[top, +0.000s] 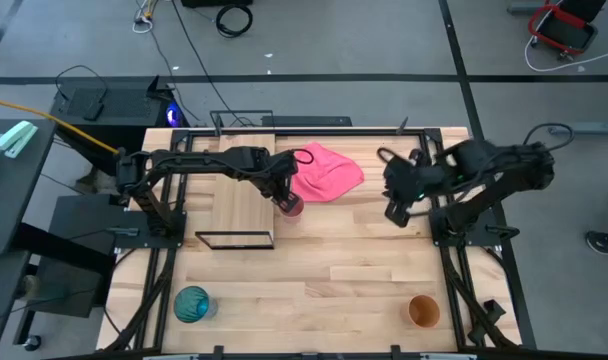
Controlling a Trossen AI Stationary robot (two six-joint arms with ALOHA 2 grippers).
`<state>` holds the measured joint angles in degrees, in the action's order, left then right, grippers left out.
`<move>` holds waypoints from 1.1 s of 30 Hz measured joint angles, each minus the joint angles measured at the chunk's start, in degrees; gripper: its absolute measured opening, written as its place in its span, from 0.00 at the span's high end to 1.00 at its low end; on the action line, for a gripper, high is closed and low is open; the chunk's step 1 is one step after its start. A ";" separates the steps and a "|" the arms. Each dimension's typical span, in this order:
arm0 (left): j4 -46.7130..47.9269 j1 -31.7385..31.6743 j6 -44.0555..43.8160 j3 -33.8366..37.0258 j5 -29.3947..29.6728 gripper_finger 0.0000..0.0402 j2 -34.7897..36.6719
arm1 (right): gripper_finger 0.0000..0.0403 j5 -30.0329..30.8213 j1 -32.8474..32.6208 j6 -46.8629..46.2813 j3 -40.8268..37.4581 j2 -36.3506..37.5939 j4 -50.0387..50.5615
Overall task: Stack small to large cups/mugs on shelf
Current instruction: Put the pink cup on the shelf
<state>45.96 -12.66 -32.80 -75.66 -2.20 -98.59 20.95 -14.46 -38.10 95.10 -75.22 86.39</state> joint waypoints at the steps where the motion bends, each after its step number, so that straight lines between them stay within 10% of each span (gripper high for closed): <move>1: -0.52 0.02 0.00 -0.08 -0.02 0.77 -0.26 | 0.78 -0.02 0.00 -0.32 -1.79 -0.04 -0.57; 26: 0.68 -0.03 -2.48 -0.29 -0.73 0.96 -1.50 | 0.78 -1.70 0.00 -2.17 -9.89 -0.07 -7.26; 33: 5.38 1.02 -1.53 -10.45 -3.16 0.98 -1.48 | 0.78 -1.68 0.00 -1.66 -9.89 -0.07 -7.26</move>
<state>51.34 -11.64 -34.32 -86.11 -5.36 -100.07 19.27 -14.46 -39.76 85.21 -75.29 79.13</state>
